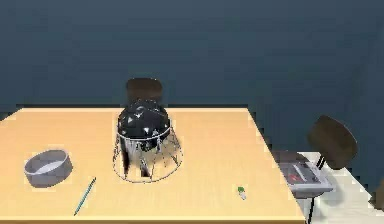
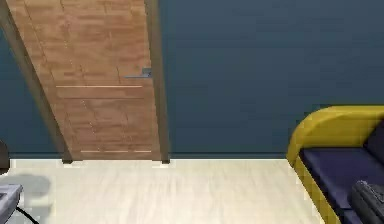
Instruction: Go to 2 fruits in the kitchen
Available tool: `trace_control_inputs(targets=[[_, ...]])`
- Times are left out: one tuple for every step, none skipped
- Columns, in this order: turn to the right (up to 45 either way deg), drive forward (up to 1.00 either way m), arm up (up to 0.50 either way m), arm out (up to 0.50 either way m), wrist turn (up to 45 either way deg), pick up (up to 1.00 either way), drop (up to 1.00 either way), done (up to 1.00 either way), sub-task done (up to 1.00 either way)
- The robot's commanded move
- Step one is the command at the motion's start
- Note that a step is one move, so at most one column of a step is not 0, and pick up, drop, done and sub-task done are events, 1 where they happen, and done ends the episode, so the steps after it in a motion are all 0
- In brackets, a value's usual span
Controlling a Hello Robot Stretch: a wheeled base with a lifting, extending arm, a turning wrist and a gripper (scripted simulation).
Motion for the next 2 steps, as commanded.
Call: trace_control_inputs(targets=[[-45.0,0.0,0.0,0.0,0.0,0.0,0.0,0.0,0.0],[-45.0,0.0,0.0,0.0,0.0,0.0,0.0,0.0,0.0]])
